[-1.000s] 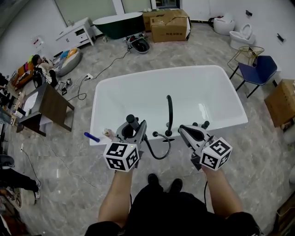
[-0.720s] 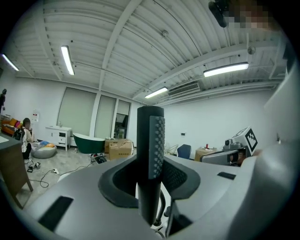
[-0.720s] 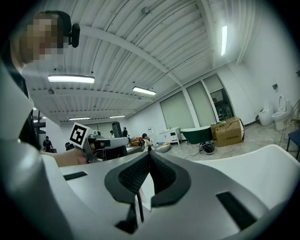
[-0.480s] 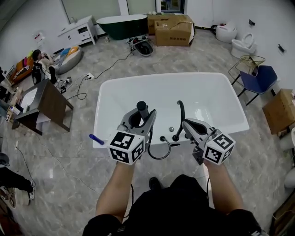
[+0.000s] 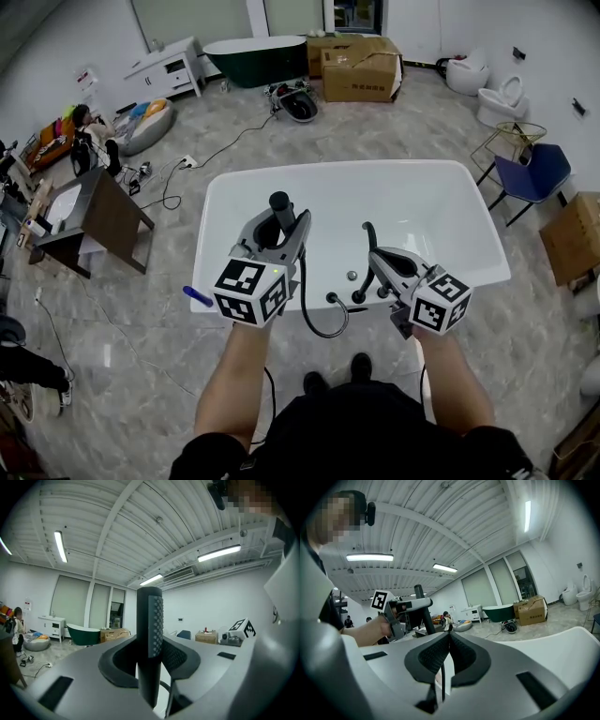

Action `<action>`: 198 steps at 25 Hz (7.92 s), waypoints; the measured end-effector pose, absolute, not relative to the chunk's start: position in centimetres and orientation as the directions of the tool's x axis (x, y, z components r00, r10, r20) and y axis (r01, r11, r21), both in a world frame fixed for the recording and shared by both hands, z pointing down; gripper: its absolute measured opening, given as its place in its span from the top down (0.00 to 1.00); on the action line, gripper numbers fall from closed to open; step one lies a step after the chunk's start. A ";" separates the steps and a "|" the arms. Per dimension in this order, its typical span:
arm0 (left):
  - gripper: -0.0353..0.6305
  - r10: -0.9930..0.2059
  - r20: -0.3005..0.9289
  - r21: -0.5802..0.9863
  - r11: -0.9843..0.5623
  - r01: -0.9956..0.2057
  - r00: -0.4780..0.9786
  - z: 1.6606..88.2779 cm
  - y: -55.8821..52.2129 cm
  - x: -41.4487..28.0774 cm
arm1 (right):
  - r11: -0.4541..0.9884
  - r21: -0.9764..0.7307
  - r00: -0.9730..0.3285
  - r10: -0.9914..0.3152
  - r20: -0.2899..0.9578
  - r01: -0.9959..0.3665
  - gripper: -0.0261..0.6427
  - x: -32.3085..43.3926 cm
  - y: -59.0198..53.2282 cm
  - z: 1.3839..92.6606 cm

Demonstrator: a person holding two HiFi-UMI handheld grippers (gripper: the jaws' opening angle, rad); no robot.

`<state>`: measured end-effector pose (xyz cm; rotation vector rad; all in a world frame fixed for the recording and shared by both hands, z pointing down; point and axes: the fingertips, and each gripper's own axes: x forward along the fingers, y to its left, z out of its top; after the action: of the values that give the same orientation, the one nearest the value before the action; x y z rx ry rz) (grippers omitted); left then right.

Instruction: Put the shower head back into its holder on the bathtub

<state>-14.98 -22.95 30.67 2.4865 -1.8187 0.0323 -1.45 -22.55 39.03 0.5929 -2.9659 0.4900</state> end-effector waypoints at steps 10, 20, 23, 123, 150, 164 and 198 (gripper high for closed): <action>0.76 -0.960 0.018 -0.030 -0.278 -0.960 0.278 26.7 -26.5 -14.9 | 0.883 -0.319 -0.938 -0.317 0.139 -0.346 0.94 -1.8 -25.0 39.8; 0.76 -0.955 -0.030 -0.072 -0.291 -0.954 0.294 23.7 -28.5 -14.2 | 0.891 -0.296 -0.939 -0.329 0.104 -0.345 0.94 -1.6 -27.3 38.0; 0.76 -0.951 -0.042 -0.083 -0.301 -0.950 0.305 22.9 -29.0 -13.8 | 0.891 -0.292 -0.937 -0.335 0.095 -0.348 0.94 -1.6 -27.9 37.5; 0.75 -0.600 0.766 0.104 -0.243 -0.964 0.233 77.3 -25.3 -6.9 | 0.740 -0.554 -0.872 -0.089 0.482 -0.381 0.94 5.2 -24.4 59.7; 0.58 -0.634 0.753 0.090 -0.165 -0.982 0.176 73.2 -24.0 -7.4 | 0.777 -0.563 -0.916 -0.043 0.400 -0.282 0.94 4.5 -24.1 55.9; 0.62 -0.727 0.652 0.126 -0.175 -0.977 0.214 67.3 -23.8 -8.3 | 0.782 -0.573 -0.941 -0.049 0.334 -0.244 0.94 1.8 -24.8 54.1; 0.80 -0.908 0.337 0.154 -0.206 -0.966 0.248 48.5 -15.4 -15.8 | 0.822 -0.478 -0.931 -0.159 0.329 -0.309 0.94 -3.4 -21.9 48.0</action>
<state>-15.78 -15.37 48.46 2.1959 -1.7274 0.2465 -3.41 -21.91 48.02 0.3578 -2.7307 0.7840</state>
